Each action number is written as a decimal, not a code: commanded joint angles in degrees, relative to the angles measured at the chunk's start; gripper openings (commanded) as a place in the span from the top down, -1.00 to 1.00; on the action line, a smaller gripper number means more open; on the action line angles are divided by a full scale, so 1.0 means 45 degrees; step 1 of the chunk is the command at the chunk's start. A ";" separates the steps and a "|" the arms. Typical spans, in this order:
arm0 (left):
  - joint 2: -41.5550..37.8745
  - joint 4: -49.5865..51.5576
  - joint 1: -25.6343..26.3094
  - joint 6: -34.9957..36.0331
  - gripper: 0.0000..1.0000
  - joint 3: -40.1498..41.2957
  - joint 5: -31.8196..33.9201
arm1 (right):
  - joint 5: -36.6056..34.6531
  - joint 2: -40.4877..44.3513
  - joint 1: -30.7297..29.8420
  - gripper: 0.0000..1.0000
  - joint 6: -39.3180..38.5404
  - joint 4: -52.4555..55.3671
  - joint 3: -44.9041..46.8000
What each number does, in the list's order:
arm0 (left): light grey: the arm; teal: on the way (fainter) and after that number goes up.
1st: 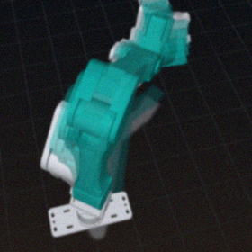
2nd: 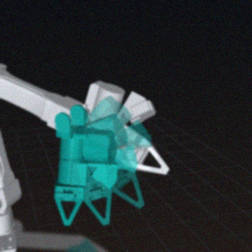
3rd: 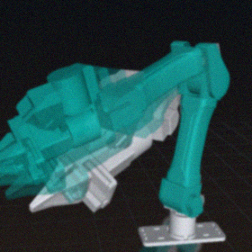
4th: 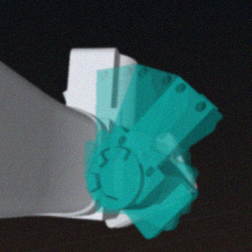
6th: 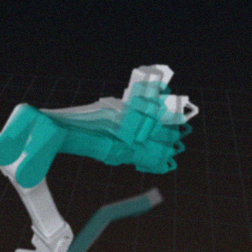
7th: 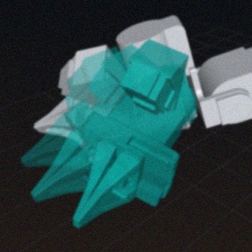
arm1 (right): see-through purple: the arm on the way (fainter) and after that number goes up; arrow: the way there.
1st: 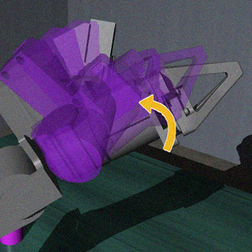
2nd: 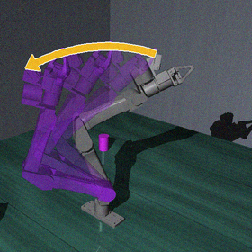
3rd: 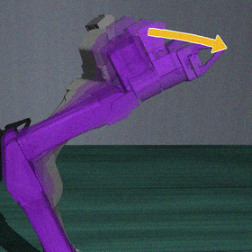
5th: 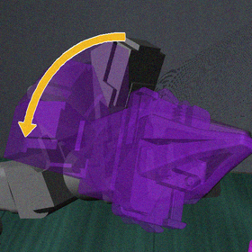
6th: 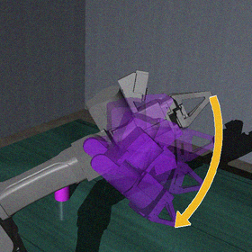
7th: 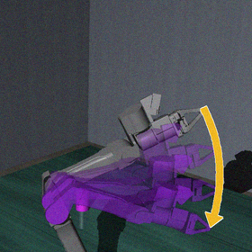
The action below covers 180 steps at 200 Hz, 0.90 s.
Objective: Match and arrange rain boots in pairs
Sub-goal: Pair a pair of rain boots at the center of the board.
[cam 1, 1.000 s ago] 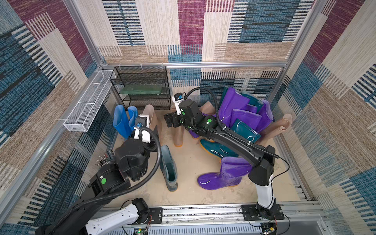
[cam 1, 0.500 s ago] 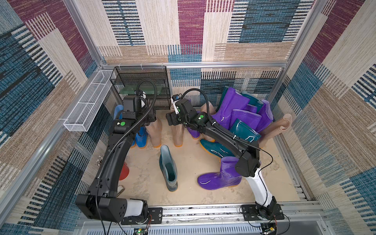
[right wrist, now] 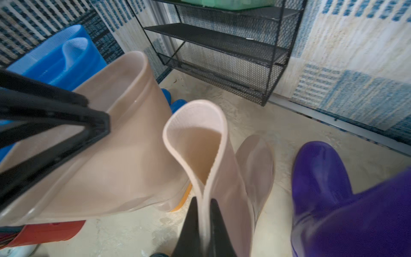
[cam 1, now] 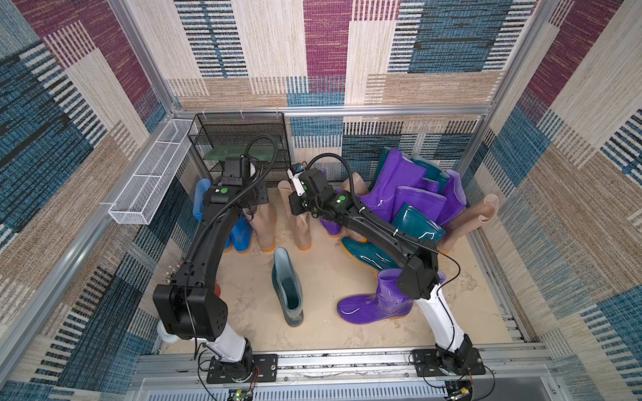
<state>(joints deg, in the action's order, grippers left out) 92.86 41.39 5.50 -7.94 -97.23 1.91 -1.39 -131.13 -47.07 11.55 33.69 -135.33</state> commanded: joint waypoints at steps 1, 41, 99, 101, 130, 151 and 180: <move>0.0255 0.0034 -0.0035 0.0620 0.35 -0.0284 0.0146 | 0.1201 -0.0304 -0.0087 1.00 0.0002 -0.0839 -0.0687; -0.0017 -0.0512 -0.0184 0.0706 0.60 0.0037 0.0096 | 0.2182 -0.0775 -0.0068 1.00 0.0981 -0.1488 -0.1314; -0.0379 -0.0676 -0.0284 0.0833 0.39 0.0191 -0.0960 | 0.2558 -0.1383 0.0005 0.70 0.1604 -0.1635 -0.1372; -0.0420 -0.0646 -0.0284 0.0820 0.36 0.0183 -0.1008 | 0.2585 -0.1386 0.0009 0.61 0.1625 -0.1605 -0.1373; -0.1403 -0.0746 -0.0265 0.0410 0.02 0.0345 -0.1632 | 0.2323 -0.0758 -0.0076 -0.15 0.1624 -0.1147 -0.1353; -0.2300 -0.0875 -0.0235 0.0081 -0.09 0.0560 -0.2182 | 0.1978 -0.0027 -0.0201 -0.43 0.1575 -0.0907 -0.1152; -0.3425 -0.1072 -0.0018 -0.0241 -0.15 0.1080 -0.2692 | 0.1372 0.1092 -0.0465 -0.60 0.1349 -0.0588 -0.0781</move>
<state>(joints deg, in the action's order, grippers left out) 80.38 38.57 4.73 -6.98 -93.76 -6.55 7.73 -130.04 -48.42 18.15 31.14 -139.83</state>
